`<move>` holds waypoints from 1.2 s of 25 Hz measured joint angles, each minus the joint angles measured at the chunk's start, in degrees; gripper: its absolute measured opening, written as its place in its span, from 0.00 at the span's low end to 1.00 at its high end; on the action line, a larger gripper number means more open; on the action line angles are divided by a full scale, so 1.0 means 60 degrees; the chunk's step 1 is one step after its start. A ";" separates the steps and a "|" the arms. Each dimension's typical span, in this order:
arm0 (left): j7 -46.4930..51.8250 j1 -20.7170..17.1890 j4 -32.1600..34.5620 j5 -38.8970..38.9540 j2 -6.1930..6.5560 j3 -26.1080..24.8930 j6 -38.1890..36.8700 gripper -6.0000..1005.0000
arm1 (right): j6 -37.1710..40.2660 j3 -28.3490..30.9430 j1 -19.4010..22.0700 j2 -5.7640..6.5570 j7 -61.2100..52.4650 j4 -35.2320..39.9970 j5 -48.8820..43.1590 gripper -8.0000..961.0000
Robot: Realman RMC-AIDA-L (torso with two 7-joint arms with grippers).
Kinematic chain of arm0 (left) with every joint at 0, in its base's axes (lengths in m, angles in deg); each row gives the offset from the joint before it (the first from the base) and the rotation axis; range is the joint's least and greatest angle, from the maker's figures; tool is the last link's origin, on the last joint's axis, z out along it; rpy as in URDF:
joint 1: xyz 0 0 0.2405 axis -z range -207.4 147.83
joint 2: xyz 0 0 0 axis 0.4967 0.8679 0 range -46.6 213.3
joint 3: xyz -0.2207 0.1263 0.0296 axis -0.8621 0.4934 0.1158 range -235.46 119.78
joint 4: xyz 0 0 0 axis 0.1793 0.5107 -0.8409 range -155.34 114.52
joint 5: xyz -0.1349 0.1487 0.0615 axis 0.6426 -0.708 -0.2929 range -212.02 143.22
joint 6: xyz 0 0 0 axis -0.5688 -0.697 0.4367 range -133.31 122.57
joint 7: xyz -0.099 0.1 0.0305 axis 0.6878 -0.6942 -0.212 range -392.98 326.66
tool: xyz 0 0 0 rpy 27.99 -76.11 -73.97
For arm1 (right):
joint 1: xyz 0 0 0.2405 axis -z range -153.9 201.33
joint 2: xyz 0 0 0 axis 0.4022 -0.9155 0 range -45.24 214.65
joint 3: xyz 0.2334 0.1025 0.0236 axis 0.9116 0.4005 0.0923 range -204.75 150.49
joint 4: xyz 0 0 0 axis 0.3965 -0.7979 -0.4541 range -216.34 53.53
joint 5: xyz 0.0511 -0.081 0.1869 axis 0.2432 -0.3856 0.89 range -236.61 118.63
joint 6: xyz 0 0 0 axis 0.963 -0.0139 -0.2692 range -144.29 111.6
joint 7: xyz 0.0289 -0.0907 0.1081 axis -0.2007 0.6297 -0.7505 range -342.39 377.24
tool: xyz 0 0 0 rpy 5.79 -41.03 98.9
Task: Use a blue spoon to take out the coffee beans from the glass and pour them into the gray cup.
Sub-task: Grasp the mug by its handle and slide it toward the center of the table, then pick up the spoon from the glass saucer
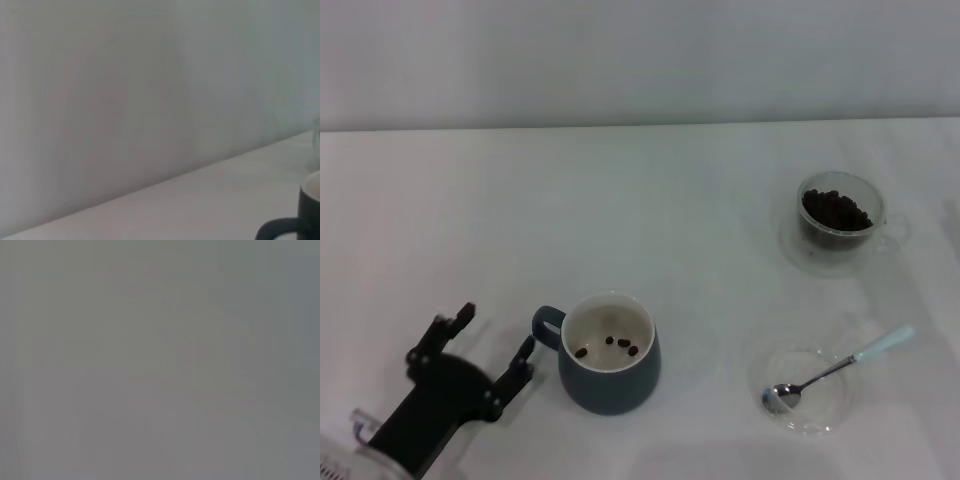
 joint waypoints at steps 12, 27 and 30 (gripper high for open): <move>0.1962 -0.1274 -0.0416 0.2355 0.0025 -0.0104 -0.2146 0.78 | -0.0849 -0.1395 0.1731 0.0382 -0.5103 0.1370 -0.0733 0.89; 0.2651 -0.0702 -0.0822 0.4492 0.0041 -0.0051 -0.2379 0.78 | -0.1541 -0.4888 0.2319 0.0435 -0.8474 0.1036 -0.1310 0.88; 0.2634 -0.0588 -0.0824 0.4463 0.0039 -0.0024 -0.2359 0.78 | -0.1610 -0.5213 0.2196 0.0292 -0.8478 0.1057 -0.1346 0.88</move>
